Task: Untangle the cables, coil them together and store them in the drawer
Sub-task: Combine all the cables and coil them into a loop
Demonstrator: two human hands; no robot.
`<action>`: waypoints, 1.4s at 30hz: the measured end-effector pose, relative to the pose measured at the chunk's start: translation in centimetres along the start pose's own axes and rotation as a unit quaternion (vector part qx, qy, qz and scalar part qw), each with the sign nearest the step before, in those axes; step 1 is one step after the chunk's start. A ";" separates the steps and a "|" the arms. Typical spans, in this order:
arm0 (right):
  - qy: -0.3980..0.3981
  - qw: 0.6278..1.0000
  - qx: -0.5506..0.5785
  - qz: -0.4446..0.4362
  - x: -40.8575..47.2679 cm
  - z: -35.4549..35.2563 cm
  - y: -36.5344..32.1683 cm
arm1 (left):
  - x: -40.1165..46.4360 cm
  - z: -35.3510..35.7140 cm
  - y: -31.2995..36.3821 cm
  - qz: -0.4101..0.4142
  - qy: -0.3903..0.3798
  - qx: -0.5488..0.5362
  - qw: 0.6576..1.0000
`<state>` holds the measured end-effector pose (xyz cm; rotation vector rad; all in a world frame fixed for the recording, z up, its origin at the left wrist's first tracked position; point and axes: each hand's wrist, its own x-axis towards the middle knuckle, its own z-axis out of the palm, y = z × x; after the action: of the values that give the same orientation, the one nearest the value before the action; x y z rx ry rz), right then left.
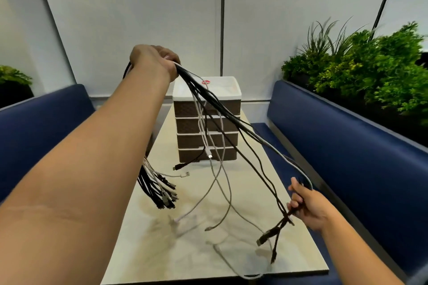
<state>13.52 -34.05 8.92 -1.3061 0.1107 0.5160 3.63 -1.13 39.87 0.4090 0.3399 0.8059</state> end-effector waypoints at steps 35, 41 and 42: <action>-0.283 0.873 -0.396 0.021 -3.8 3.2 -1.6 | -1.7 -0.3 -0.3 -0.046 -0.060 0.008 0.997; -0.230 0.946 -0.191 -0.127 -7.7 10.0 -8.5 | -5.0 -1.0 -2.0 -0.186 -0.177 0.092 0.962; -0.244 0.948 -0.161 -0.127 -8.5 11.1 -9.4 | -5.6 -1.2 -2.3 -0.209 -0.196 0.105 0.952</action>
<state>7.70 -27.70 23.40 -1.4446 -0.5690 0.6377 0.90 -6.53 38.48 0.6575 0.1309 0.2621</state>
